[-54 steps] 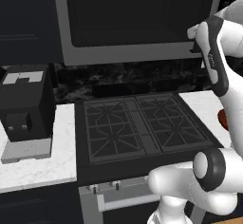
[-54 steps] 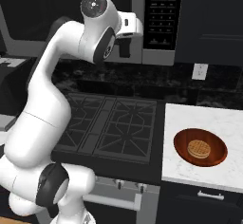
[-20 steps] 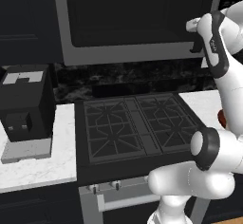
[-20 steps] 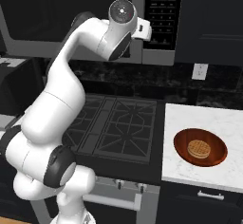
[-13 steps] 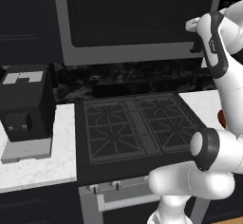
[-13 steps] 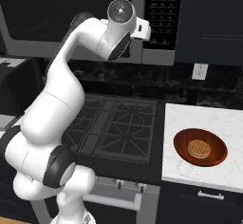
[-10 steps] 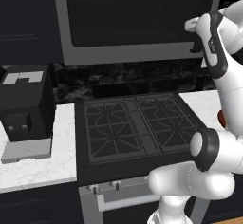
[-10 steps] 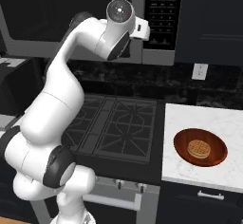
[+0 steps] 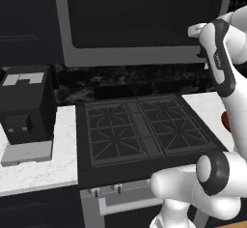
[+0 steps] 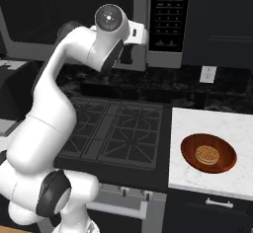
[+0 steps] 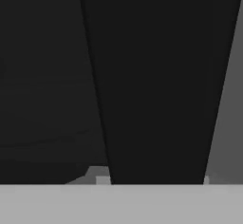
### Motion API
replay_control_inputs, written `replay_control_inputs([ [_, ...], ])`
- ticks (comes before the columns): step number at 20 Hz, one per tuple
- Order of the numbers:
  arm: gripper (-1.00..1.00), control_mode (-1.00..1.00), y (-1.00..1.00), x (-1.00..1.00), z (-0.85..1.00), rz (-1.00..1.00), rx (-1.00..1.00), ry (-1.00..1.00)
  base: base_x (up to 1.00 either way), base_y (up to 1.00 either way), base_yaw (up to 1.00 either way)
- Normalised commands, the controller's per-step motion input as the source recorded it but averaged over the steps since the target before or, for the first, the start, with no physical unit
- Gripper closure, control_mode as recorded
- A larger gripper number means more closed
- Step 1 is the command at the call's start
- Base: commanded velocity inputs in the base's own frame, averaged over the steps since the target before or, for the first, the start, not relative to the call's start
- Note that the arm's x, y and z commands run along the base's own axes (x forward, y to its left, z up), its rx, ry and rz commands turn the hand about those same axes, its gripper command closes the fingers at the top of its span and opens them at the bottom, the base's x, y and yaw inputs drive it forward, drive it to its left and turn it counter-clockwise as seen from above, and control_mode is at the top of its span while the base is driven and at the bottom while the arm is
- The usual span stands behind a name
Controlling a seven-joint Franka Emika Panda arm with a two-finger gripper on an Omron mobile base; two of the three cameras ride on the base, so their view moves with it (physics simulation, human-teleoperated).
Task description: Open the microwave, place the bowl with waffle inside the microwave, then close the microwave door and turn it on.
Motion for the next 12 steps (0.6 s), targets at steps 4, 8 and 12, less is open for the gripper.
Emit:
replay_control_inputs([
  [4,1.00,-1.00,0.90,-0.99,0.12,0.00,-0.07,-0.11,0.00,0.00,0.00],
  [8,1.00,-1.00,0.84,-1.00,0.21,0.00,-0.06,-0.10,0.00,0.00,0.00],
  [12,1.00,-1.00,0.97,-1.00,0.22,0.00,-0.09,-0.07,0.00,0.00,0.00],
])
